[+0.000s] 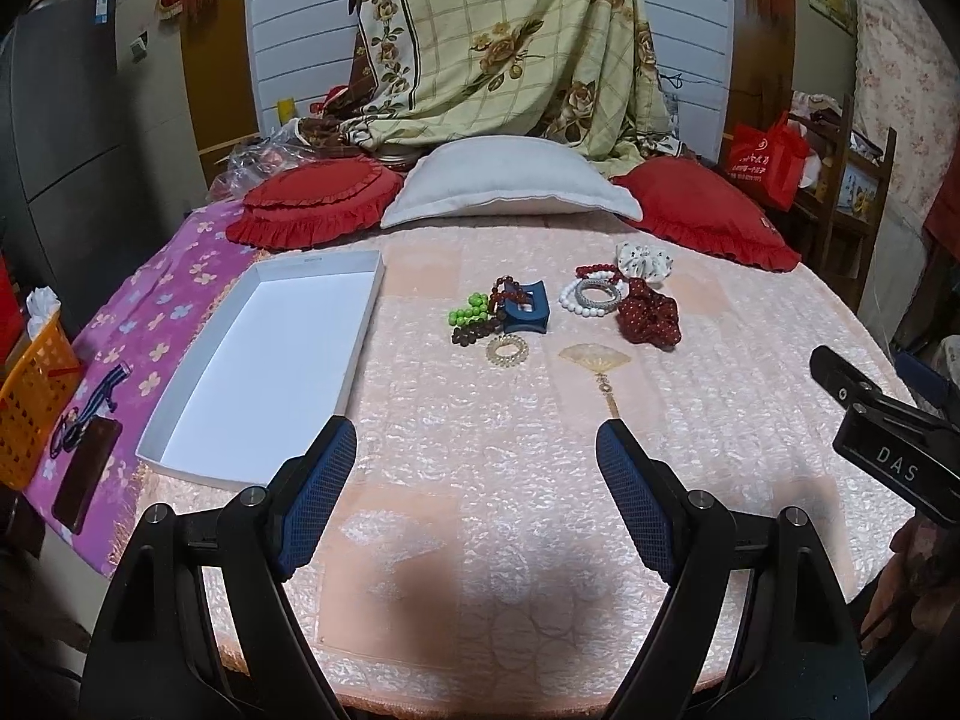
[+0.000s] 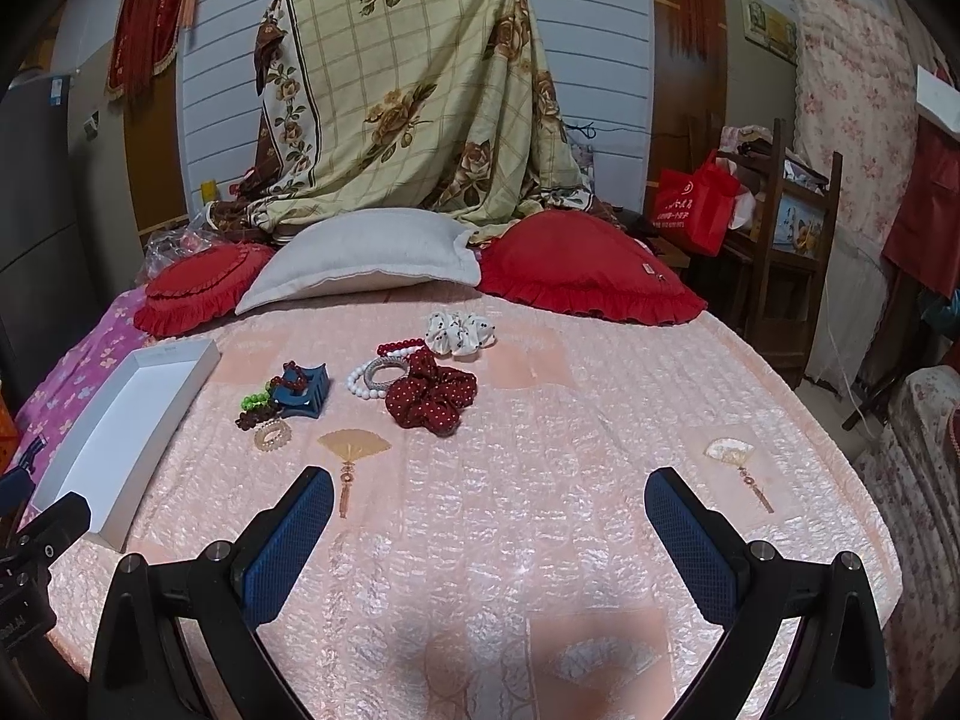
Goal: Organize jewelry
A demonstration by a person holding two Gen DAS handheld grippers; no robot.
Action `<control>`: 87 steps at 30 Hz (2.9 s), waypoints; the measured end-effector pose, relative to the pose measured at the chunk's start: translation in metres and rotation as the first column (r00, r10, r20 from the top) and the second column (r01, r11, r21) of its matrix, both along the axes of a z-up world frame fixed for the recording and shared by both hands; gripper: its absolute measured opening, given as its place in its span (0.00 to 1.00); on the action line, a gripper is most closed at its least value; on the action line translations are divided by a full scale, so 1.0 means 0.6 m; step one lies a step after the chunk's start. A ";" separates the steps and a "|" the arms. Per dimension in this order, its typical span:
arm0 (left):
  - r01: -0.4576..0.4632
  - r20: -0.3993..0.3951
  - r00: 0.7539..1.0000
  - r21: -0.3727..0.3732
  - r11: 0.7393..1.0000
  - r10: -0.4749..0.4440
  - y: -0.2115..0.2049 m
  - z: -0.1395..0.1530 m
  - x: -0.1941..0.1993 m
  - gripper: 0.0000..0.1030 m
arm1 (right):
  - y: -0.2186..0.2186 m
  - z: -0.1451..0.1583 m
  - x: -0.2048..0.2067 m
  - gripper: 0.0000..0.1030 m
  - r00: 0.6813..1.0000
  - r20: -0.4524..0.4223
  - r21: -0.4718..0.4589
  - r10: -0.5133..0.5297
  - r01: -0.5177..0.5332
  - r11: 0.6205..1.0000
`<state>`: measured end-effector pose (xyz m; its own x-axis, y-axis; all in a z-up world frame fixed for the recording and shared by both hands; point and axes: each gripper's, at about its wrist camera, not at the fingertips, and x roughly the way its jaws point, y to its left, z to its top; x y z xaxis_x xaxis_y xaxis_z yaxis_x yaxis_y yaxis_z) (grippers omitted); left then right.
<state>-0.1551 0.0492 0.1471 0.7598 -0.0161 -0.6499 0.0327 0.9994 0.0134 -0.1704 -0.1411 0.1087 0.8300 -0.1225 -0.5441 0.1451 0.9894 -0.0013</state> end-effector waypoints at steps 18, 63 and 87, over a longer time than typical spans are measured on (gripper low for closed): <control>-0.005 -0.055 0.998 0.009 1.000 0.005 0.008 -0.034 0.028 0.80 | 0.021 -0.027 0.032 1.00 0.999 -0.013 -0.012 0.051 -0.051 0.999; 0.057 -0.131 0.989 -0.041 0.998 -0.062 0.068 -0.035 0.284 0.80 | -0.023 -0.086 0.261 0.88 0.986 -0.139 0.055 0.093 -0.086 0.995; 0.229 -0.251 0.927 -0.207 0.951 -0.278 0.027 -0.145 0.393 0.66 | -0.042 -0.162 0.351 0.82 0.964 -0.159 0.193 0.212 -0.180 0.965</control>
